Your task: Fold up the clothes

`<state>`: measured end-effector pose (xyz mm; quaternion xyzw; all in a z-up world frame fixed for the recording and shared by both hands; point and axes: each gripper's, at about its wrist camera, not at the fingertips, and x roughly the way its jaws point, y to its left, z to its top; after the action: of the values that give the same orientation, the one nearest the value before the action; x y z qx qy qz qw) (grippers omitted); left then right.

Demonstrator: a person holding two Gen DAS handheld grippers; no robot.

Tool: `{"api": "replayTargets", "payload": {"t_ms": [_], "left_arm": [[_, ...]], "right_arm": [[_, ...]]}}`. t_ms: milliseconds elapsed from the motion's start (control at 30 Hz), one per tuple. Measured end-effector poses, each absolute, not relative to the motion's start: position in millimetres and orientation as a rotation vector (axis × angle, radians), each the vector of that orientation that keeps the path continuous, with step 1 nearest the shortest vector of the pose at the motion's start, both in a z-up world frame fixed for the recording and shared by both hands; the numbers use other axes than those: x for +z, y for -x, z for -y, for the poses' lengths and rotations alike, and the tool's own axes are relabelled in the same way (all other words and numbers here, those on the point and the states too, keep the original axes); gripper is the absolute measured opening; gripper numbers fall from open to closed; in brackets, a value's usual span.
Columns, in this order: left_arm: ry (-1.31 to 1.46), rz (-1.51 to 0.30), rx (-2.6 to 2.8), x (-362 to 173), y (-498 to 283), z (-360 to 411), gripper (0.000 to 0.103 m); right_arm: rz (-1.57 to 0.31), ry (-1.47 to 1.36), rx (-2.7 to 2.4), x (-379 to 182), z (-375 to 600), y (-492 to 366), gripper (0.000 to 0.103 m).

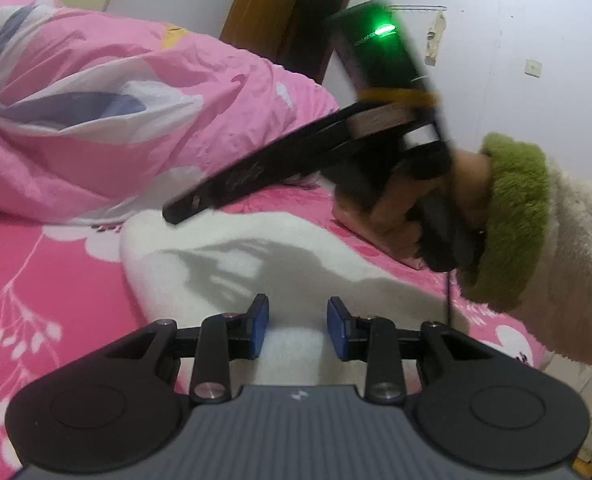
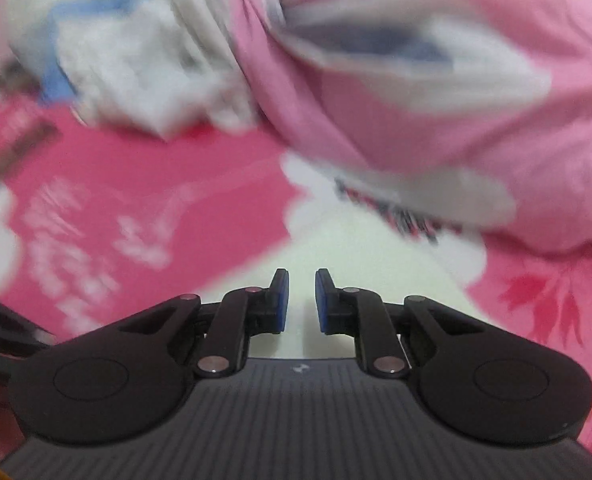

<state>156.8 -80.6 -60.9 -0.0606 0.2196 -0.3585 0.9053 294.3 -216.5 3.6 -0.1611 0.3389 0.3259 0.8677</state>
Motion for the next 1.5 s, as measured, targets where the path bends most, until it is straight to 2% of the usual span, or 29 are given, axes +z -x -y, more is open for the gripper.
{"api": "replayTargets", "payload": {"t_ms": [100,167,300,400,500,633,800,967,1067,1167,1367,1500], "left_arm": [[0.123,-0.471,-0.731,-60,-156,79,0.034],[0.122,-0.482,-0.724,-59,-155,78,0.034],[0.119,-0.505,-0.710,-58,-154,76,0.034],[0.108,-0.521,-0.709,-48,-145,70,0.034],[0.095,-0.564,-0.705,-41,-135,61,0.034],[0.018,-0.636,-0.661,-24,-125,38,0.034],[-0.123,-0.642,-0.567,1,-110,-10,0.034],[-0.115,-0.707,-0.537,-23,-100,-19,0.034],[-0.080,-0.698,-0.564,-39,-94,-7,0.034],[-0.092,-0.658,-0.568,-47,-89,9,0.035],[-0.102,-0.618,-0.579,-53,-86,15,0.036],[-0.112,-0.615,-0.559,-53,-88,16,0.036]], "right_arm": [[-0.782,0.417,0.718,-21,204,-287,0.012],[-0.739,0.429,0.697,-47,202,-281,0.012],[-0.733,0.405,0.672,-41,204,-277,0.012],[-0.741,0.354,0.644,-16,207,-273,0.013],[-0.671,0.357,0.644,4,209,-259,0.013],[-0.729,0.418,0.602,-45,201,-256,0.012],[-0.716,0.372,0.542,-33,201,-250,0.013],[-0.652,0.338,0.576,0,200,-204,0.014],[-0.724,0.354,0.551,-32,197,-198,0.015],[-0.717,0.267,0.521,-39,202,-200,0.015],[-0.718,0.266,0.460,-11,205,-174,0.016],[-0.704,0.222,0.431,-47,209,-171,0.016]]}}
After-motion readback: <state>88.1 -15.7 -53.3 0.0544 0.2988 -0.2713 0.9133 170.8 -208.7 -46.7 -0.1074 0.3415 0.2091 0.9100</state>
